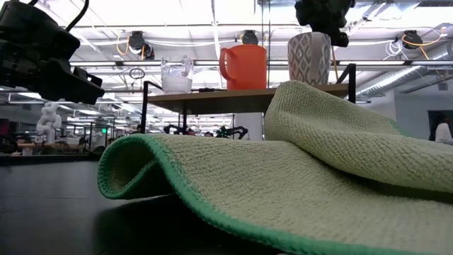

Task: Stack small to large cups/mugs on shelf
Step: Put the patterned mug on the shelf

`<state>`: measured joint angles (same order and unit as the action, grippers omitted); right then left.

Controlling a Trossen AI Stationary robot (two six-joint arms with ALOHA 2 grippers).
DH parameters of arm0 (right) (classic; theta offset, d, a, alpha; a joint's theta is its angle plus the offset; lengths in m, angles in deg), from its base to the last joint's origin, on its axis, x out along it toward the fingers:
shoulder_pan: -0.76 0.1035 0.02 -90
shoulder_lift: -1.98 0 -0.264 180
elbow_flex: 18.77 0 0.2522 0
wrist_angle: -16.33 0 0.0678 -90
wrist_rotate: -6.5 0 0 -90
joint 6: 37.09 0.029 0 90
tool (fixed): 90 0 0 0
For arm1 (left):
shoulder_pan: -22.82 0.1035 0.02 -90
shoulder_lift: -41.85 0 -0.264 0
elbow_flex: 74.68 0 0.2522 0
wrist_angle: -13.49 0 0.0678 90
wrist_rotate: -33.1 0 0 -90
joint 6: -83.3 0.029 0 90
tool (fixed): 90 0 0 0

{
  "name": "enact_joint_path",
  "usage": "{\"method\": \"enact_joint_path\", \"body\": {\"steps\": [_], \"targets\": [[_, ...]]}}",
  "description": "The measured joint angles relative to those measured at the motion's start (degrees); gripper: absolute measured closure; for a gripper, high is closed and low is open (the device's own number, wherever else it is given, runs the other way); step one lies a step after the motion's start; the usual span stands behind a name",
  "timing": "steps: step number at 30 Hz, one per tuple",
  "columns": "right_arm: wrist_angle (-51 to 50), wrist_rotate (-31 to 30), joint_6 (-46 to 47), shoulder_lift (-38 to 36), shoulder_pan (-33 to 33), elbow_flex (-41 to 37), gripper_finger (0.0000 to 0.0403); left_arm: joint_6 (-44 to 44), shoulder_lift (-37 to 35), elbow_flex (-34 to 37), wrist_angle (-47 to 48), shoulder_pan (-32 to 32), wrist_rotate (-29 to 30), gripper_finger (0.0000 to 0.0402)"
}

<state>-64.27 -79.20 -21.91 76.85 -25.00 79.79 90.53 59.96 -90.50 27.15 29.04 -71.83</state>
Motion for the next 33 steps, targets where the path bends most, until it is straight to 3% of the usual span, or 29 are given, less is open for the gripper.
{"method": "enact_joint_path", "body": {"steps": [33], "targets": [[0.3, -4.3, 0.8, 0.1, 3.4, 0.1, 0.0397, 0.0, 0.0, 0.0, 0.0, 0.0, 0.0, 0.0371]]}}
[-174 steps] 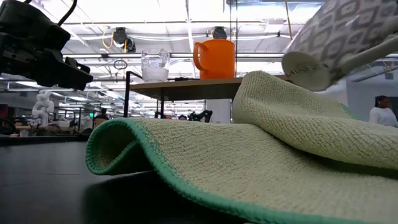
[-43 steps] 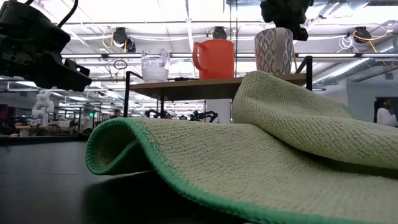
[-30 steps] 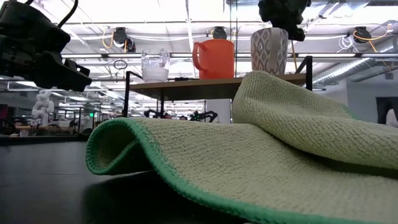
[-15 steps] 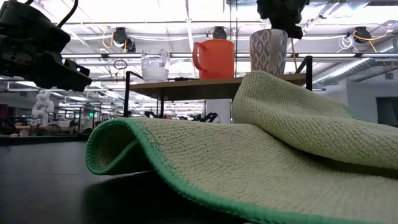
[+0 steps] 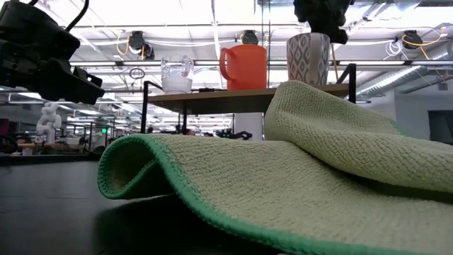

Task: Stack small to large cups/mugs on shelf
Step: Put the patterned mug on the shelf

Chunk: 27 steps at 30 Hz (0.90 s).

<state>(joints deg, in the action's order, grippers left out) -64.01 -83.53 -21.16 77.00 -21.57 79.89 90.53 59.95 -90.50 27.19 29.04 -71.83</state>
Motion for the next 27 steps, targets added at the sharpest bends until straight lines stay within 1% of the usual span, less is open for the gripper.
{"method": "enact_joint_path", "body": {"steps": [27], "targets": [[0.3, 0.1, 1.3, 0.0, 0.0, 0.0, 0.0396, 0.0, 0.0, 0.0, 0.0, 0.0, 0.0, 0.0371]]}}
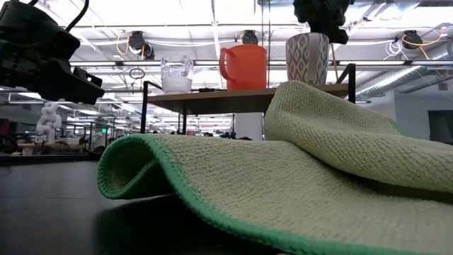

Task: Stack small to large cups/mugs on shelf
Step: Put the patterned mug on the shelf

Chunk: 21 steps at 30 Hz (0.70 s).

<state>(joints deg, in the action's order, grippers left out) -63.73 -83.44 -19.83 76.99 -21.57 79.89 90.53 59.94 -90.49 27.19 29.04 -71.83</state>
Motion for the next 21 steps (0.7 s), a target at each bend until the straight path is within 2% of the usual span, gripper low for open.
{"method": "enact_joint_path", "body": {"steps": [15, 21], "targets": [[0.9, 0.3, -0.1, 0.0, 0.0, 0.0, 0.0395, 0.0, 0.0, 0.0, 0.0, 0.0, 0.0, 0.0371], [0.1, 3.3, -0.1, 0.0, 0.0, 0.0, 0.0395, 0.0, 0.0, 0.0, 0.0, 0.0, 0.0, 0.0371]]}}
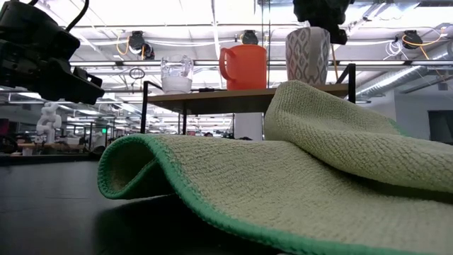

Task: Stack small to large cups/mugs on shelf
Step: Put the patterned mug on the shelf

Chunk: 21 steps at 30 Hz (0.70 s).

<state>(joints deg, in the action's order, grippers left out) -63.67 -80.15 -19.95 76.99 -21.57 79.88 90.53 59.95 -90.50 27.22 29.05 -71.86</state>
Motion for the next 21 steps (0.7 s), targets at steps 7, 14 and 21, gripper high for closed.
{"method": "enact_joint_path", "body": {"steps": [7, 14, 21], "targets": [[-1.1, -0.4, 0.2, 0.0, 0.4, 0.0, 0.0394, 0.0, 0.0, 0.0, 0.0, 0.0, 0.0, 0.0371], [0.2, -2.1, 0.2, 0.0, 2.3, 0.0, 0.0394, 0.0, 0.0, 0.0, 0.0, 0.0, 0.0, 0.0371], [0.1, -2.3, 0.7, 0.0, 2.6, 0.0, 0.0394, 0.0, 0.0, 0.0, 0.0, 0.0, 0.0, 0.0371]]}}
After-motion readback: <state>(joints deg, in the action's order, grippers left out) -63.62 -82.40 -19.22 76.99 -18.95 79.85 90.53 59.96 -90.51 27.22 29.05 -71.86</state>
